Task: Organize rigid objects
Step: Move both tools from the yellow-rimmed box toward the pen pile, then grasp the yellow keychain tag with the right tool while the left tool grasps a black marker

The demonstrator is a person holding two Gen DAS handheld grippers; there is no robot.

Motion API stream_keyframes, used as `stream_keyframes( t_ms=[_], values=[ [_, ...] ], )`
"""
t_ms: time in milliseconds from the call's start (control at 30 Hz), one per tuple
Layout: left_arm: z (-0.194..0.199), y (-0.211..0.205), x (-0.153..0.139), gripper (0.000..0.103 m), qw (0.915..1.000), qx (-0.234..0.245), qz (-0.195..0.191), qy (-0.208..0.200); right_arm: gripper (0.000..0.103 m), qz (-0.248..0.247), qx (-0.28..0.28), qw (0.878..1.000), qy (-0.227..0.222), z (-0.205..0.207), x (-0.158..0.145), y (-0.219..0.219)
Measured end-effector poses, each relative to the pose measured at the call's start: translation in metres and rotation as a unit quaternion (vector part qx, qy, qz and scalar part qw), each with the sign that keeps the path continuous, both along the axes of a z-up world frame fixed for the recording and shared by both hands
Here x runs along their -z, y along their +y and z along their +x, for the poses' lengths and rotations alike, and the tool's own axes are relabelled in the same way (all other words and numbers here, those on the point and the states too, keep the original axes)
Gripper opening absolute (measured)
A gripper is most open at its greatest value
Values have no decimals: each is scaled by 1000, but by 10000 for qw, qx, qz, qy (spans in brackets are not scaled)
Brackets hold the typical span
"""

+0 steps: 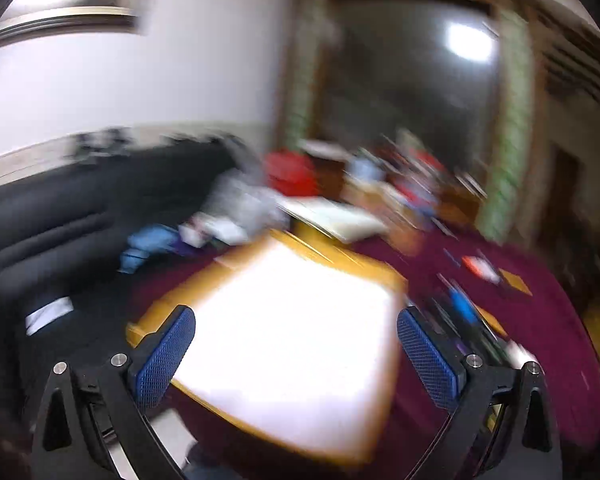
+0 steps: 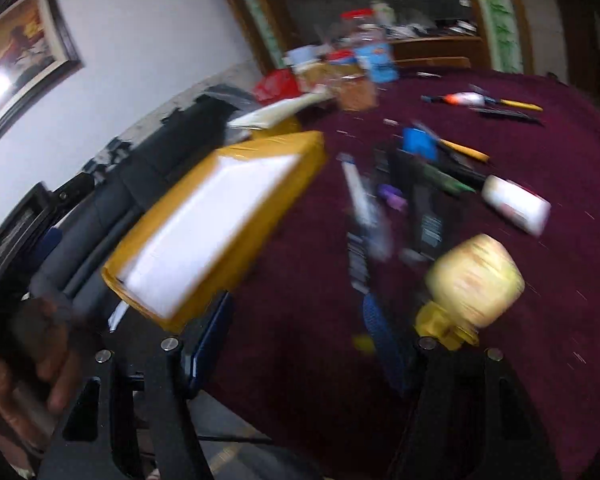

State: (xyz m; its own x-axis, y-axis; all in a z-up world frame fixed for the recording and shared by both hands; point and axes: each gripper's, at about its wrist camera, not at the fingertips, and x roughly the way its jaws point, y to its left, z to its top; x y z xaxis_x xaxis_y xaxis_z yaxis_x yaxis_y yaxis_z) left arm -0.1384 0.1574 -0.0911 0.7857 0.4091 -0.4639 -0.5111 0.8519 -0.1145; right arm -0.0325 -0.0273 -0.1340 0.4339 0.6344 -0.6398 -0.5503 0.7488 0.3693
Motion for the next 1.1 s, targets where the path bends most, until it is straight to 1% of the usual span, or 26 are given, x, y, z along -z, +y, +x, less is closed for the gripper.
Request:
stream_keyframes(
  t_ms=[33,100,200,300,367,433,467,500,600,700,800,900,967,1000,1100],
  values=[
    [4,-11,4,102,9993,318,-96,164,67,-16,94,10000,11,-4,1,-8],
    [17,-34,0,102,9955,796,-234,460,67,-44,212,9998,55,-7,5,-27],
    [29,-54,13,102,9891,1118,-349,890,67,-16,329,9992,214,-7,8,-54],
    [34,-66,20,102,9818,1383,-708,1091,67,-17,498,9983,312,-3,10,-70],
    [35,-68,22,102,9801,1389,-801,1169,67,-56,623,9973,392,-1,14,-78],
    [36,-71,23,102,9795,1375,-768,1258,67,-60,715,9961,512,2,18,-82],
    [37,-73,24,102,9787,1381,-746,1322,67,-53,722,9957,571,3,20,-82],
    [43,-69,19,102,9775,1382,-752,1404,67,-34,723,9952,661,5,22,-83],
    [48,-72,25,102,9734,1440,-789,1597,67,71,741,9937,841,8,26,-84],
    [54,-70,31,102,9692,1579,-898,1661,67,100,774,9929,898,10,26,-82],
    [56,-66,34,102,9687,1549,-969,1681,67,67,803,9923,941,15,26,-78],
    [63,-65,38,101,9658,1586,-1099,1734,67,51,850,9907,1064,25,28,-70],
    [64,-62,39,100,9644,1611,-1162,1746,67,96,959,9879,1217,33,32,-68],
    [64,-60,39,99,9641,1623,-1185,1737,67,199,1046,9844,1398,39,36,-67],
    [67,-57,39,98,9623,1672,-1270,1730,67,425,1278,9768,1667,54,39,-67]
  ],
)
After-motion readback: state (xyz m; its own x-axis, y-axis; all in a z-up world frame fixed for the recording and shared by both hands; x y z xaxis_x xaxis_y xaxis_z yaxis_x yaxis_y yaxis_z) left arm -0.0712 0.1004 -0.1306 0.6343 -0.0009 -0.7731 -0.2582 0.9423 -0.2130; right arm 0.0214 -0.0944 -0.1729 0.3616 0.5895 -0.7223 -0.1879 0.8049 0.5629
